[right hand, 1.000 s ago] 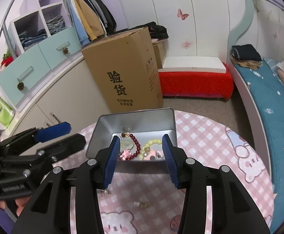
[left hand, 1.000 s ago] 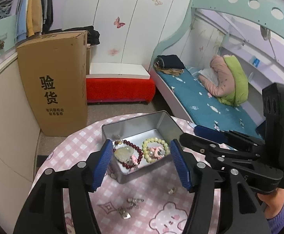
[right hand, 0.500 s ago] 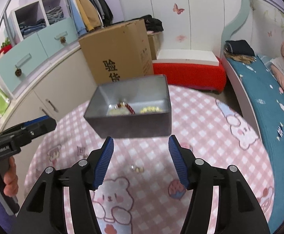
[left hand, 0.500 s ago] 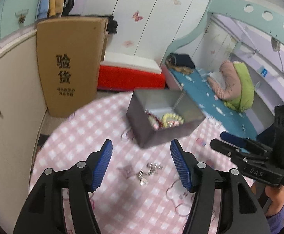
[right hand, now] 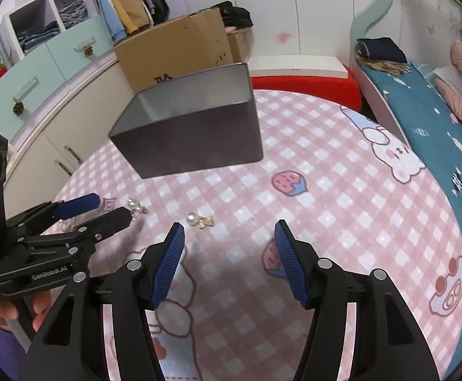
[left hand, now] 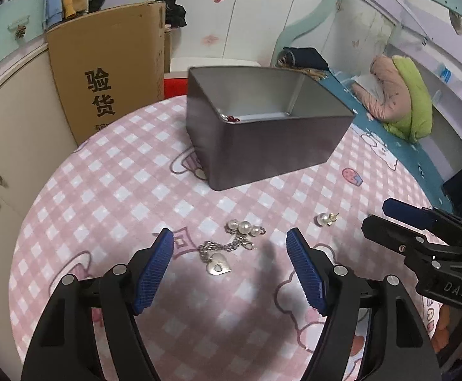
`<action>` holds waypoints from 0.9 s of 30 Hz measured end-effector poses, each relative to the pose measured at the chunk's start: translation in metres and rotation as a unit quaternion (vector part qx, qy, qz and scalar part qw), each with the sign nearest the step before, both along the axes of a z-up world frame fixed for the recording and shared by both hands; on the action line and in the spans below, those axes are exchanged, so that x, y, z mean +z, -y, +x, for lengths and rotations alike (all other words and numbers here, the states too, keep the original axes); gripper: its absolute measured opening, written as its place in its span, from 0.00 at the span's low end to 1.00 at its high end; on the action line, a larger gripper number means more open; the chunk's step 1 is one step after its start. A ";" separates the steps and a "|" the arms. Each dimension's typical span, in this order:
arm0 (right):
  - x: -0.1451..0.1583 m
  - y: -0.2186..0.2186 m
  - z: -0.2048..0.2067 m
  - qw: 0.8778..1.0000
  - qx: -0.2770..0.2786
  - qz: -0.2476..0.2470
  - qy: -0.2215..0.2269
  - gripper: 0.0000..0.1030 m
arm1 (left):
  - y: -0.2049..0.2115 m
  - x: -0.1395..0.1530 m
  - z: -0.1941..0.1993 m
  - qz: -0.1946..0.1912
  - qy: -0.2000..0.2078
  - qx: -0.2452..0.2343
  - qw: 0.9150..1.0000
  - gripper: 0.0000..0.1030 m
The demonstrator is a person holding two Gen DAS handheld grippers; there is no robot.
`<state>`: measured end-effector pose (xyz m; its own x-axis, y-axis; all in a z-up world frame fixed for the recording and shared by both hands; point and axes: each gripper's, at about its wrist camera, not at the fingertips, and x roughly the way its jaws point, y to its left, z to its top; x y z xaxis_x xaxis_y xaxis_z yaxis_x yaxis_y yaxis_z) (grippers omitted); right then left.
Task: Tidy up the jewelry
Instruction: 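Move both tools back to the table over the silver chain and pearl earring, then grasp the silver chain necklace with the left tool while the right tool grasps the pearl earring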
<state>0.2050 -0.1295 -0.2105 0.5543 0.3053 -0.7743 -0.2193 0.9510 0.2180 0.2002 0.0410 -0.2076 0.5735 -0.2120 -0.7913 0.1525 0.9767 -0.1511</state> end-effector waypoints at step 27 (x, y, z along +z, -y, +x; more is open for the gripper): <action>-0.017 -0.016 0.010 1.000 0.023 -0.006 -0.008 0.58 | -0.003 -0.008 0.004 0.054 0.026 -0.029 0.998 0.07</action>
